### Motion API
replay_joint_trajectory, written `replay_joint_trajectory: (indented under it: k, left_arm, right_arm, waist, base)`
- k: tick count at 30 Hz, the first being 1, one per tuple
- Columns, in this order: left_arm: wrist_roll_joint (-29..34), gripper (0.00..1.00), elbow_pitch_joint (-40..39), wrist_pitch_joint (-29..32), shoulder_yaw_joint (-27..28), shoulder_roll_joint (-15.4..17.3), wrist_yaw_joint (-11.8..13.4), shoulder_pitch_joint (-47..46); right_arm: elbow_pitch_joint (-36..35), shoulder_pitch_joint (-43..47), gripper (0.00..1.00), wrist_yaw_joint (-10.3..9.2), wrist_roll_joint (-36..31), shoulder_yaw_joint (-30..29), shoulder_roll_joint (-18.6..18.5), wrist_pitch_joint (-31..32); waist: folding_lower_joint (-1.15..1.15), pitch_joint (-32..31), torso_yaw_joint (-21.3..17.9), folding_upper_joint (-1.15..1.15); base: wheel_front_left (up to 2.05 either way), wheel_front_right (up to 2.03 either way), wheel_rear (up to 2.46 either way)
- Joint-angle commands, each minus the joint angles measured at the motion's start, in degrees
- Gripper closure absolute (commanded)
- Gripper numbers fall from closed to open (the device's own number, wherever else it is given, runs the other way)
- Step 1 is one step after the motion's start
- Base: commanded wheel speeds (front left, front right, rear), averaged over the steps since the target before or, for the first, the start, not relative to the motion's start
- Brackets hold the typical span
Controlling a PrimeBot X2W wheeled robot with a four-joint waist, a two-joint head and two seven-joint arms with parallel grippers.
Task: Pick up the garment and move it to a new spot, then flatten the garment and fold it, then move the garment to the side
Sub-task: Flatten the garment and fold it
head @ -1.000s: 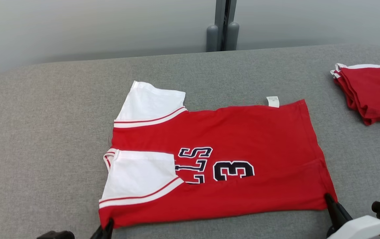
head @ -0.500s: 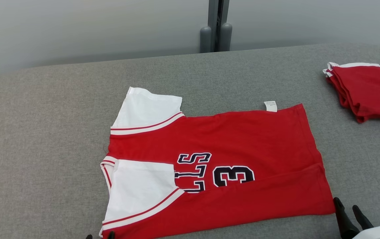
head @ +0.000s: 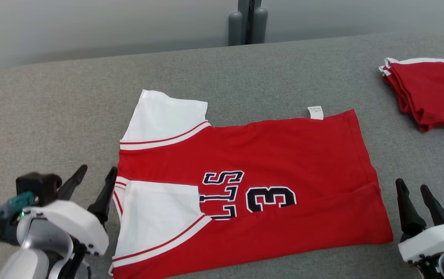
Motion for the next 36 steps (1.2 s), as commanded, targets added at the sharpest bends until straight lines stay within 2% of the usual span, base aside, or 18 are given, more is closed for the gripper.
replay_joint_trajectory:
  k: [1, 2, 7, 18, 28, 36]
  left_arm:
    - [0.2, 0.00, -0.2, -0.3, 0.0, -0.1, -0.1, 0.0]
    - [0.5, 0.00, 2.1, 1.5, -0.6, 0.4, -0.8, -5.5]
    - [1.8, 0.00, 9.3, 6.0, -2.7, 1.6, -3.4, -18.5]
    - [0.6, 0.00, 22.4, 13.2, -5.3, 1.6, -7.9, -37.9]
    - [-1.6, 0.00, 31.1, 20.2, -4.5, 4.5, -8.6, -47.1]
    - [-1.0, 0.00, 34.0, 21.4, -5.5, 5.7, -8.9, -48.3]
  right_arm:
    - [-0.2, -0.4, 0.00, 0.03, -0.2, -0.1, -0.3, 0.2]
    - [-1.0, -2.0, 0.00, 0.03, -0.5, 0.7, -0.6, 0.6]
    - [-2.7, -7.2, 0.00, 0.03, -0.7, 4.0, -1.2, 1.5]
    - [-1.1, -17.5, 0.00, 0.03, 0.8, 10.4, -2.5, -0.3]
    - [2.5, -26.4, 0.00, 0.03, 1.9, 15.6, -4.2, -2.6]
    - [4.4, -28.7, 0.00, 0.03, 3.0, 17.6, -5.1, -4.1]
  waist:
    - [0.00, 0.6, -0.2, 0.00]
    - [0.00, 2.3, -0.6, 0.00]
    - [0.00, 7.3, -1.9, 0.00]
    - [0.00, 16.6, -5.1, 0.00]
    - [0.00, 19.9, -8.6, 0.00]
    - [0.00, 20.7, -9.8, 0.00]
  base:
    - [0.00, 0.00, 0.00]
    - [0.00, 0.00, 0.00]
    - [0.00, 0.00, 0.00]
    - [0.00, 0.00, 0.00]
    - [0.00, 0.00, 0.00]
    - [0.00, 0.00, 0.00]
